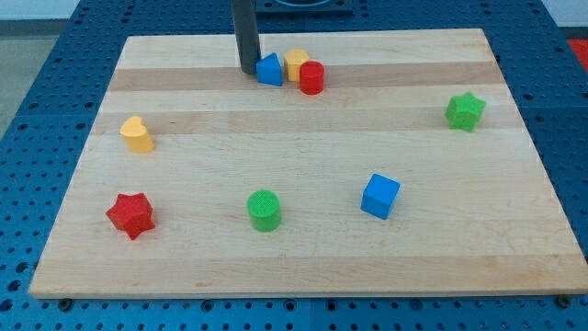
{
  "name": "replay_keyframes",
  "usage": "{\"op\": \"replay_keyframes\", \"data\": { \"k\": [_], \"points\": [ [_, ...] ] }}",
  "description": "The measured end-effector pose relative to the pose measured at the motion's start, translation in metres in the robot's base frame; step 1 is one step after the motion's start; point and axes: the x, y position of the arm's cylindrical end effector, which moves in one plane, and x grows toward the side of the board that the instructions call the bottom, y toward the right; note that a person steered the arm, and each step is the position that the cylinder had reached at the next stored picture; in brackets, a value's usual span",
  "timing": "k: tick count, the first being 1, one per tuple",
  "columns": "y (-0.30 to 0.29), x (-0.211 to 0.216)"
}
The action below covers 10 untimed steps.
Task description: Move the yellow heart close to the red star
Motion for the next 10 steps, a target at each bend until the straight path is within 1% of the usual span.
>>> {"op": "replay_keyframes", "data": {
  "k": [1, 2, 3, 4, 5, 6, 7, 8, 9, 10],
  "points": [
    [0.016, 0.001],
    [0.011, 0.001],
    [-0.076, 0.01],
    [-0.097, 0.012],
    [-0.095, 0.026],
    [-0.084, 0.102],
    [-0.083, 0.113],
    [-0.101, 0.093],
    [-0.134, 0.089],
    [-0.145, 0.089]
  ]
}}
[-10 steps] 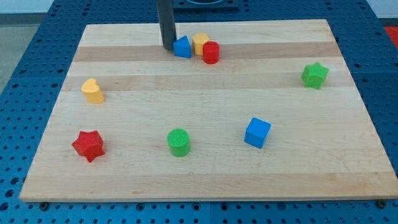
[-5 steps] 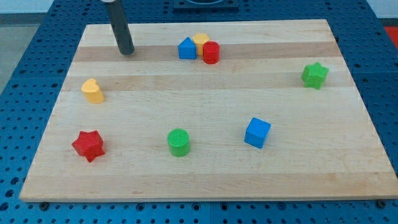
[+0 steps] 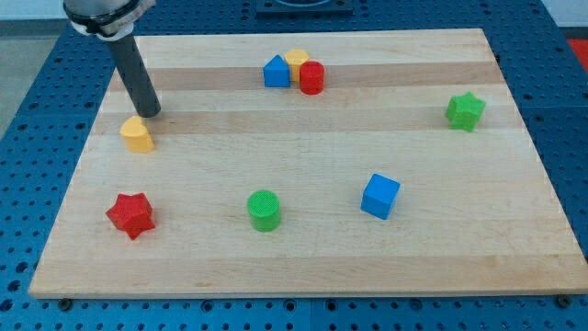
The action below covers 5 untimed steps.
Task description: Move the yellow heart close to the red star
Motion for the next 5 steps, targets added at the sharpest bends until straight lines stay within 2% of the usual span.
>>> {"op": "replay_keyframes", "data": {
  "k": [1, 2, 3, 4, 5],
  "points": [
    [-0.014, 0.043],
    [-0.014, 0.114],
    [-0.014, 0.138],
    [-0.014, 0.144],
    [-0.016, 0.185]
  ]
}}
